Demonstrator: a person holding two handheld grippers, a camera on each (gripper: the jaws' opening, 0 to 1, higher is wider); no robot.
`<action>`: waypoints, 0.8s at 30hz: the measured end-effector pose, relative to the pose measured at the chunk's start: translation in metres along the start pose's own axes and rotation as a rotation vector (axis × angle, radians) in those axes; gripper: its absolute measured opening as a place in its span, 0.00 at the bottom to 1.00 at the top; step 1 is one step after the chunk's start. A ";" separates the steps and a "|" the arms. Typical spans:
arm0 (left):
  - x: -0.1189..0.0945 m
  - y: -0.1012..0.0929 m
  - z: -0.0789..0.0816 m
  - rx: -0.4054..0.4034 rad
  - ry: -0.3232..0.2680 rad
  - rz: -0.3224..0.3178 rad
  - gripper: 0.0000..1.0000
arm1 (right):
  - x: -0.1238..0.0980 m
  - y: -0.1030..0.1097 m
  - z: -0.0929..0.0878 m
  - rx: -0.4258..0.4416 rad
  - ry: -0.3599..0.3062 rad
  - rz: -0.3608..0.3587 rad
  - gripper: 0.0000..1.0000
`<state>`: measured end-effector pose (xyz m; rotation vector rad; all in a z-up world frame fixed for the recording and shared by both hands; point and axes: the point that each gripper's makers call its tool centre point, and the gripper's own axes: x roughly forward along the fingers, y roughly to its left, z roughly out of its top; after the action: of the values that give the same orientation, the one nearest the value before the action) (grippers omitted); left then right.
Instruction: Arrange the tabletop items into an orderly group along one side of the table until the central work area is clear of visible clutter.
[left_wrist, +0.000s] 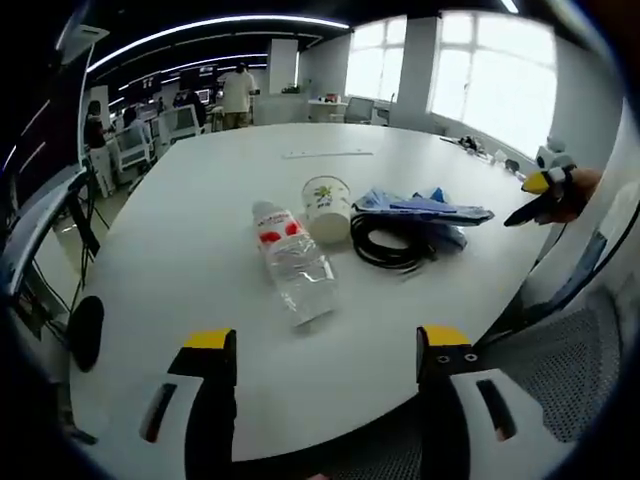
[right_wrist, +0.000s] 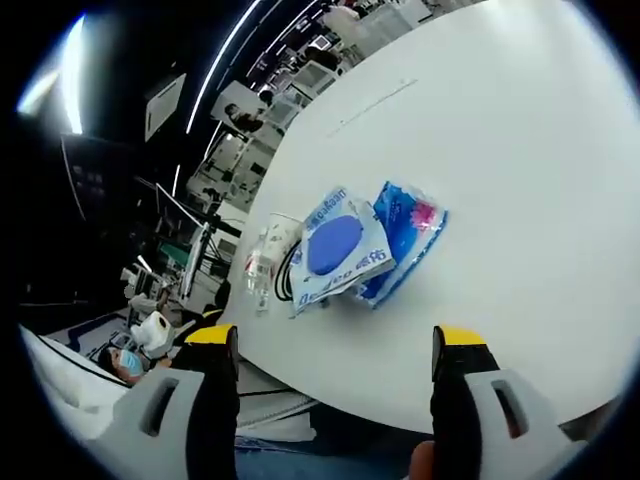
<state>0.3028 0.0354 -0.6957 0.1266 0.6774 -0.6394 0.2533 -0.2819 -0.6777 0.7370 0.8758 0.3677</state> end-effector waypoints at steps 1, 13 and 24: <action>0.000 0.000 0.000 0.000 0.001 -0.001 0.74 | 0.000 0.000 0.000 0.001 -0.001 0.001 0.79; 0.003 -0.006 -0.004 0.006 0.020 -0.033 0.74 | -0.002 0.001 -0.007 0.009 -0.006 -0.001 0.79; 0.005 -0.009 -0.007 0.006 0.031 -0.049 0.72 | -0.004 0.000 -0.012 0.033 -0.019 0.000 0.78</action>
<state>0.2969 0.0279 -0.7030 0.1262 0.7107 -0.6881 0.2412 -0.2792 -0.6804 0.7703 0.8658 0.3462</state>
